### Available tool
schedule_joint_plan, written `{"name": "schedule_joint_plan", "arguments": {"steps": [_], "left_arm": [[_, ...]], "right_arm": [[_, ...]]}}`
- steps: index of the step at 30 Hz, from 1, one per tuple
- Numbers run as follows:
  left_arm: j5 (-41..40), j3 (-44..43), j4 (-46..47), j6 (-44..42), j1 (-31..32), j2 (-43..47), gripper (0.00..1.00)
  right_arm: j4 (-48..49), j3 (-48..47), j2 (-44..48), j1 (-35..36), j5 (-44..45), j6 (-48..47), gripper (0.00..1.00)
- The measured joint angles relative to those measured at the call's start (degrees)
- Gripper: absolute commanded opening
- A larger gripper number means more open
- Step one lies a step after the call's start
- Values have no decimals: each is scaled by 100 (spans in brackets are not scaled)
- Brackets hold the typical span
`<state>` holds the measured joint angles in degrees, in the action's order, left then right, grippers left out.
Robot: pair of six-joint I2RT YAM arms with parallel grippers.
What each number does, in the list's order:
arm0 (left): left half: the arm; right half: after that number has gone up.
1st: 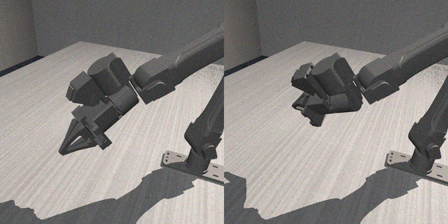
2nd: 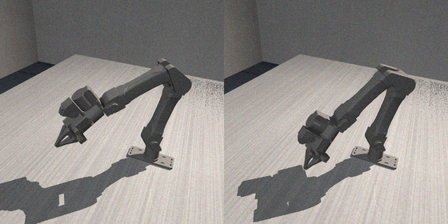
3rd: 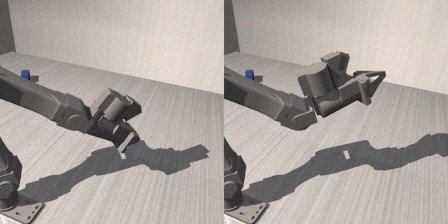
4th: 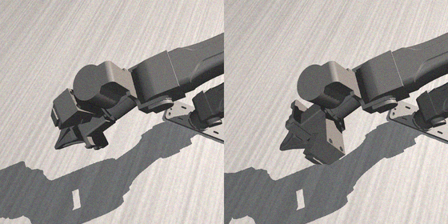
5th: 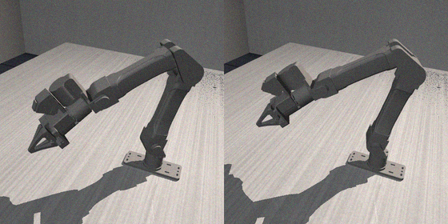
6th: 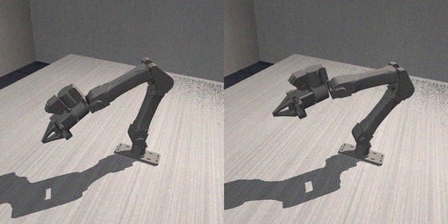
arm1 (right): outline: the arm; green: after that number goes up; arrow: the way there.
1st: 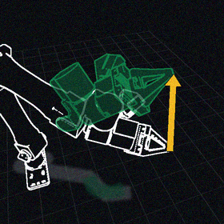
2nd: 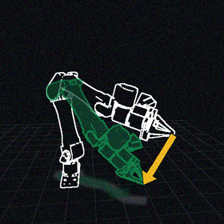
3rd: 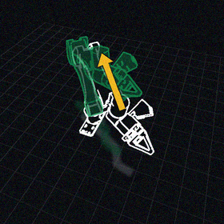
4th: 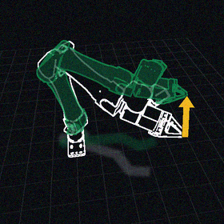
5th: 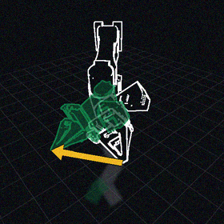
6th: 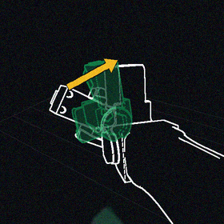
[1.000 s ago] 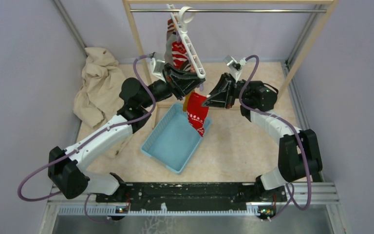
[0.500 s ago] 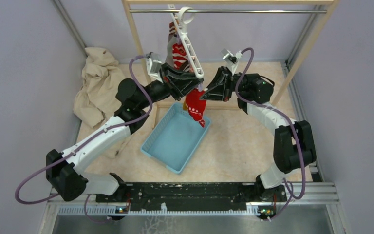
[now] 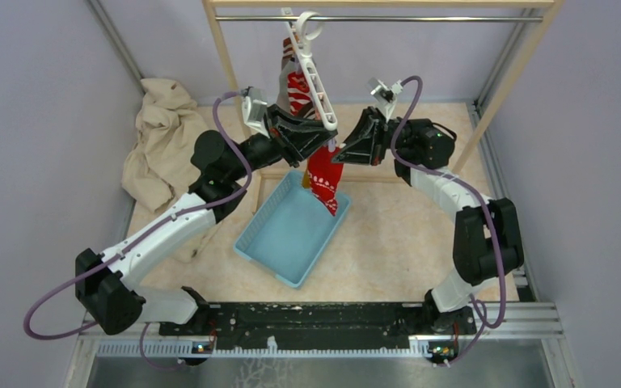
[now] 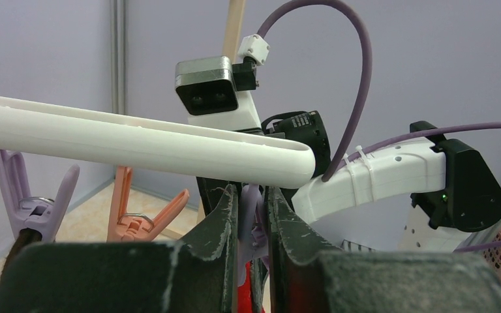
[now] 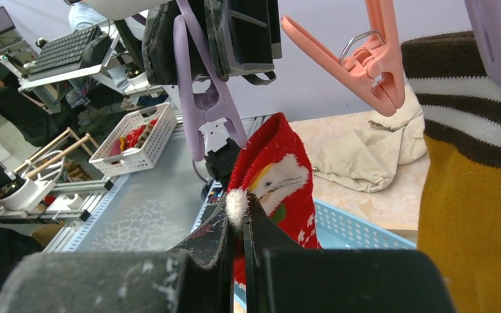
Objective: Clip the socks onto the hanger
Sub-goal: Clamp the sock onto the hanger.
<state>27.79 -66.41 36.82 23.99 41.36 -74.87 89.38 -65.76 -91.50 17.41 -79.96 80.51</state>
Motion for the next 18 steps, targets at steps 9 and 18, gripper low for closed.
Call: {"name": "schedule_joint_plan", "arguments": {"steps": [9, 18], "left_arm": [[-2, 0, 0, -2, -4, -9, 0], [22, 0, 11, 22, -13, -81, 0]], "right_arm": [[0, 4, 195, 7, -74, 28, 0], [0, 4, 400, 42, -98, 31, 0]]}}
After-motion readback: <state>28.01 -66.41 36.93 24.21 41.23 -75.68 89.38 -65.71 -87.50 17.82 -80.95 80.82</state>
